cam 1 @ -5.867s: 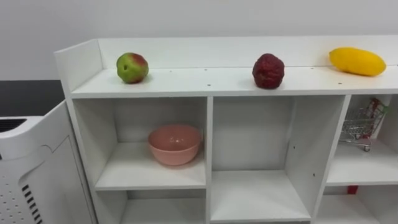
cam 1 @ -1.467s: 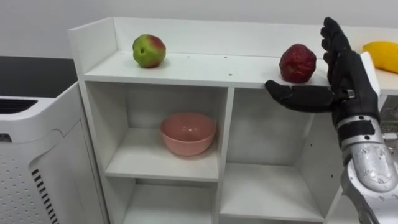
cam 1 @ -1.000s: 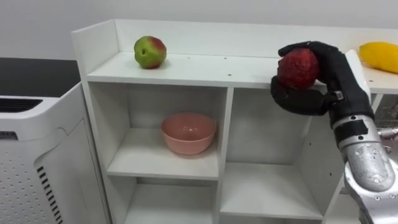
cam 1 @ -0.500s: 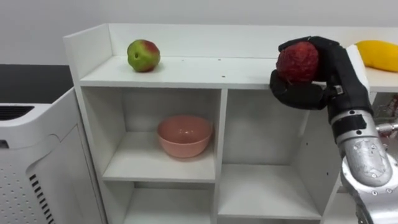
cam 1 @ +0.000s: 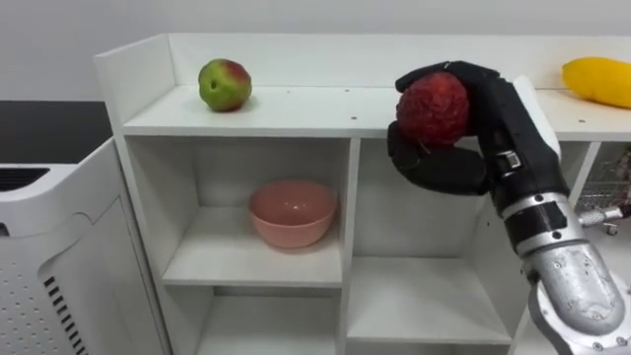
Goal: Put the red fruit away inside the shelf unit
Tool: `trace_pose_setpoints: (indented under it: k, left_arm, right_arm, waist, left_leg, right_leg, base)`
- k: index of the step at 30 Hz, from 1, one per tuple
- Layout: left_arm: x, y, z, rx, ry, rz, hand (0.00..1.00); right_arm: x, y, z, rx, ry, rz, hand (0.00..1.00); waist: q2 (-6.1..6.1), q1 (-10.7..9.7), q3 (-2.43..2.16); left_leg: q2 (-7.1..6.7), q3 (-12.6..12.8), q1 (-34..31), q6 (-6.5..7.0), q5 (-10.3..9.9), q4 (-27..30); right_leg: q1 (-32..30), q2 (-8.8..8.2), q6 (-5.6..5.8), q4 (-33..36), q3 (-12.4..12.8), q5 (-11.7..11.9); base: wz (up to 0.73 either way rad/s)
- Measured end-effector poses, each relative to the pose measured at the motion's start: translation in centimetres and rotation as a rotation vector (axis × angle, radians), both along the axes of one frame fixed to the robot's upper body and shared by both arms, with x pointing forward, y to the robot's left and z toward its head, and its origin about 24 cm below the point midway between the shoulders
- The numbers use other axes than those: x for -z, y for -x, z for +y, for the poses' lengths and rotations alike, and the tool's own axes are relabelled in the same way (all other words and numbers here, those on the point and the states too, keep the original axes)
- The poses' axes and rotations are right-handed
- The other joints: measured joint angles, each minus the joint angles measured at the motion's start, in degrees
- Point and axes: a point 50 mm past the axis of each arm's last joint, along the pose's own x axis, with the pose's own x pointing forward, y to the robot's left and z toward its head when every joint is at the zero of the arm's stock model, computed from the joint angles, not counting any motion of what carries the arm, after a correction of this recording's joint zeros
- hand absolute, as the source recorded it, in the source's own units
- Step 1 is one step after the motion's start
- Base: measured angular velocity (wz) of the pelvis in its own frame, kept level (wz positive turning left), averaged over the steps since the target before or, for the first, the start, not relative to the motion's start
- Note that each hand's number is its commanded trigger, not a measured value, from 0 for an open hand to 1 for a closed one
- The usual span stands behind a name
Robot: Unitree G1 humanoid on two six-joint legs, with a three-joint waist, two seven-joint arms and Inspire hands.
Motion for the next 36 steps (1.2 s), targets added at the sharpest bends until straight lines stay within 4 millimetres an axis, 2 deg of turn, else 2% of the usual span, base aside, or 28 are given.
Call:
trace_pose_setpoints:
  k: [8, 13, 16, 17, 18, 19, 21, 22, 23, 24, 25, 27, 29, 30, 32, 33, 36]
  left_arm:
    - [0.8, 1.6, -0.5, -0.012, 0.000, 0.035, 0.00]
    - [1.1, 2.0, -0.8, -0.002, -0.024, 0.042, 0.00]
    - [1.4, 2.4, -1.1, -0.029, -0.018, 0.045, 0.00]
    - [1.6, 2.6, -1.1, -0.040, -0.018, 0.054, 0.00]
    - [1.7, 2.7, -1.2, -0.058, -0.019, 0.060, 0.00]
    - [1.7, 2.8, -1.1, -0.065, -0.021, 0.066, 0.00]
    - [2.1, 3.4, -1.1, -0.115, -0.018, 0.090, 0.00]
    - [2.1, 3.5, -1.1, -0.130, -0.015, 0.093, 0.00]
    - [2.1, 3.5, -1.1, -0.160, -0.003, 0.085, 0.00]
    - [2.0, 3.2, -1.1, -0.176, 0.006, 0.074, 0.00]
    - [2.0, 3.0, -1.1, -0.182, 0.010, 0.072, 0.00]
    - [1.8, 2.3, -1.1, -0.192, 0.013, 0.061, 0.00]
    - [1.7, 1.9, -1.2, -0.205, 0.023, 0.050, 0.00]
    - [1.6, 1.7, -1.1, -0.218, 0.027, 0.045, 0.00]
    - [1.5, 1.3, -1.2, -0.262, 0.047, 0.031, 0.00]
    - [1.4, 1.0, -1.3, -0.281, 0.056, 0.021, 0.00]
    - [1.0, 0.0, -1.2, -0.319, 0.082, -0.009, 0.00]
  right_arm:
    - [3.6, 0.8, -0.1, -0.019, 0.013, 0.130, 1.00]
    - [6.3, 1.2, 1.3, -0.095, -0.017, 0.240, 1.00]
    - [9.1, 0.4, 1.2, -0.111, -0.120, 0.366, 1.00]
    - [10.6, 0.1, 0.9, -0.102, -0.152, 0.436, 1.00]
    - [12.0, -0.1, 0.6, -0.095, -0.206, 0.501, 1.00]
    - [12.9, -0.2, 0.4, -0.087, -0.232, 0.538, 1.00]
    - [16.3, -0.3, -0.1, -0.039, -0.294, 0.680, 1.00]
    - [17.3, -0.2, -0.3, -0.024, -0.306, 0.720, 1.00]
    - [18.8, 0.1, -0.7, 0.004, -0.322, 0.785, 1.00]
    - [19.9, 0.2, -1.0, 0.018, -0.355, 0.834, 1.00]
    - [20.5, 0.3, -1.2, 0.025, -0.375, 0.861, 1.00]
    - [22.9, 1.1, -1.9, 0.062, -0.481, 0.967, 1.00]
    - [23.7, 1.4, -1.9, 0.071, -0.560, 1.001, 1.00]
    - [23.8, 1.2, -1.7, 0.067, -0.603, 1.011, 1.00]
    - [23.9, 0.7, -1.8, 0.072, -0.698, 1.026, 1.00]
    - [23.6, 0.1, -1.9, 0.074, -0.758, 1.021, 1.00]
    - [22.3, -1.5, -2.3, 0.089, -0.905, 0.986, 1.00]
  waist:
    - [0.74, 0.10, -0.32]
    - [0.76, -0.03, -0.33]
    - [0.51, -0.17, -0.17]
    - [0.37, -0.26, -0.08]
    - [0.32, -0.37, 0.14]
    - [0.27, -0.41, 0.19]
    - [0.33, -1.07, 0.41]
    - [0.42, -1.35, 0.53]
    - [0.64, -1.31, 0.74]
    - [0.91, -1.24, 1.23]
    - [1.04, -1.23, 1.34]
    - [0.75, -1.19, 1.59]
    - [0.27, -1.12, 2.08]
    - [-0.16, -1.13, 2.48]
    - [-0.41, -1.25, 2.90]
    - [-0.62, -1.25, 3.27]
    - [-0.70, -0.45, 3.45]
  left_leg:
    - [0.09, 0.37, -0.97, 0.05, 0.04, 0.19]
    - [0.12, 0.40, -2.11, 0.05, 0.05, 0.54]
    - [0.09, 0.04, -3.56, 0.22, 0.24, 0.75]
    - [0.04, -0.01, -4.35, 0.22, 0.24, 1.17]
    - [0.03, -0.15, -5.76, 0.22, 0.25, 1.88]
    - [0.03, -0.27, -6.59, 0.26, 0.28, 2.25]
    - [-0.15, -0.86, -9.39, 0.40, 0.63, 3.05]
    - [-0.17, -0.99, -10.17, 0.42, 0.66, 3.44]
    - [-0.18, -1.01, -12.30, 0.43, 0.67, 4.56]
    - [-0.22, -1.02, -14.68, 0.43, 0.67, 5.84]
    - [-0.27, -1.02, -15.89, 0.45, 0.68, 6.33]
    - [-0.90, -0.95, -19.28, 0.84, 1.63, 6.80]
    - [-1.26, -0.48, -21.79, 1.08, 2.38, 7.04]
    - [-1.45, -0.18, -23.68, 1.06, 2.62, 7.79]
    - [-1.70, -0.13, -26.81, 1.07, 2.66, 9.79]
    - [-1.80, -0.10, -29.30, 1.08, 2.65, 11.27]
    - [-2.09, -0.10, -36.09, 1.05, 2.68, 14.82]
  right_leg:
    - [-1.07, -0.01, -0.13, 0.26, 0.09, 0.30]
    - [-2.76, -0.05, -0.12, 1.22, 0.68, 0.32]
    - [-4.54, -0.17, -0.16, 2.22, 0.66, 0.35]
    - [-5.36, -0.26, -0.16, 2.38, 0.59, 0.34]
    - [-6.49, -0.33, -0.16, 3.02, 0.43, 0.34]
    - [-7.28, -0.35, -0.16, 3.43, 0.39, 0.34]
    - [-10.31, -0.67, -0.17, 5.20, -0.03, 0.34]
    - [-10.98, -0.73, -0.17, 5.69, -0.11, 0.34]
    - [-13.38, -0.88, -0.18, 7.19, -0.10, 0.30]
    - [-15.97, -1.17, -0.26, 8.99, -0.21, 0.23]
    - [-17.27, -1.30, -0.29, 9.80, -0.22, 0.20]
    - [-21.45, -2.14, -0.46, 11.92, -0.29, 0.06]
    - [-24.73, -2.77, -0.51, 13.49, -0.14, 0.01]
    - [-26.87, -3.09, -0.76, 14.57, -0.07, -0.14]
    - [-30.21, -3.54, -1.02, 16.89, 0.08, -0.41]
    - [-32.78, -3.84, -1.18, 18.63, 0.18, -0.61]
    - [-39.85, -4.55, -1.74, 23.19, 0.52, -1.26]
  base:
    - [0.00]
    - [-0.05]
    - [0.00]
    - [0.04]
    - [0.05]
    - [0.08]
    - [0.12]
    - [0.10]
    - [0.04]
    - [0.00]
    - [0.00]
    - [0.00]
    - [-0.03]
    - [-0.08]
    - [-0.02]
    - [0.06]
    - [0.07]
